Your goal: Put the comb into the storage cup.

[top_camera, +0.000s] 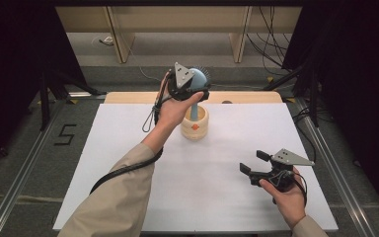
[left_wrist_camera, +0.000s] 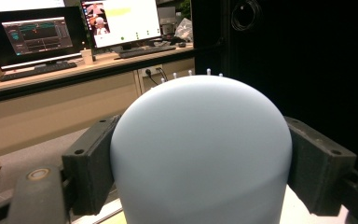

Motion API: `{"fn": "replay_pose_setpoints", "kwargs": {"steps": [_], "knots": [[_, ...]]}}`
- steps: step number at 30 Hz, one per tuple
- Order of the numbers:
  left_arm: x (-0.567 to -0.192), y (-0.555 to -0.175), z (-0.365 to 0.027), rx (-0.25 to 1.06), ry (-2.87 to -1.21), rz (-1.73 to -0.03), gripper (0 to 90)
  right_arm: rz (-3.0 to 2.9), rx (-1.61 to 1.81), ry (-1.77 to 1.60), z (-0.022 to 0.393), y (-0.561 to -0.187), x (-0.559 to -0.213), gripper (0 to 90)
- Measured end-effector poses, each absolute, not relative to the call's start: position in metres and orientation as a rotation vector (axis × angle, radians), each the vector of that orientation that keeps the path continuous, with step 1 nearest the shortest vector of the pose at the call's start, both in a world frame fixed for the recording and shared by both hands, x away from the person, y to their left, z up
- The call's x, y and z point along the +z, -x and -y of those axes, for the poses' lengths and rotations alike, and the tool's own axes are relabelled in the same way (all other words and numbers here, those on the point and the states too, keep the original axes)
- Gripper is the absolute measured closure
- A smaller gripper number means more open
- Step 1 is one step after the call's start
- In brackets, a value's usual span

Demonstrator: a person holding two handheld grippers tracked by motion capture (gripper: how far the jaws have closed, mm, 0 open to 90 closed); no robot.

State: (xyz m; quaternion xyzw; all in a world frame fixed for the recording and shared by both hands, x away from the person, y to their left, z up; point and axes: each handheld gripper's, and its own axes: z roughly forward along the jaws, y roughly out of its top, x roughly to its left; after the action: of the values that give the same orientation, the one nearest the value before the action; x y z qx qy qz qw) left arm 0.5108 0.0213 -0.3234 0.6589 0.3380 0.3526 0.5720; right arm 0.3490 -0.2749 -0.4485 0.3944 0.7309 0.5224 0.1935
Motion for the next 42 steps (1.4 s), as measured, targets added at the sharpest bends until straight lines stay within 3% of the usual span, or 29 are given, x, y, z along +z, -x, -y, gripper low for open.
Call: {"fn": "replay_pose_setpoints", "kwargs": {"steps": [42], "knots": [[-0.341,-0.516,-0.021,0.795,-1.560,-0.831,19.4,-2.053,1.470,-1.107,0.274,-0.349,-0.449,16.2]]}}
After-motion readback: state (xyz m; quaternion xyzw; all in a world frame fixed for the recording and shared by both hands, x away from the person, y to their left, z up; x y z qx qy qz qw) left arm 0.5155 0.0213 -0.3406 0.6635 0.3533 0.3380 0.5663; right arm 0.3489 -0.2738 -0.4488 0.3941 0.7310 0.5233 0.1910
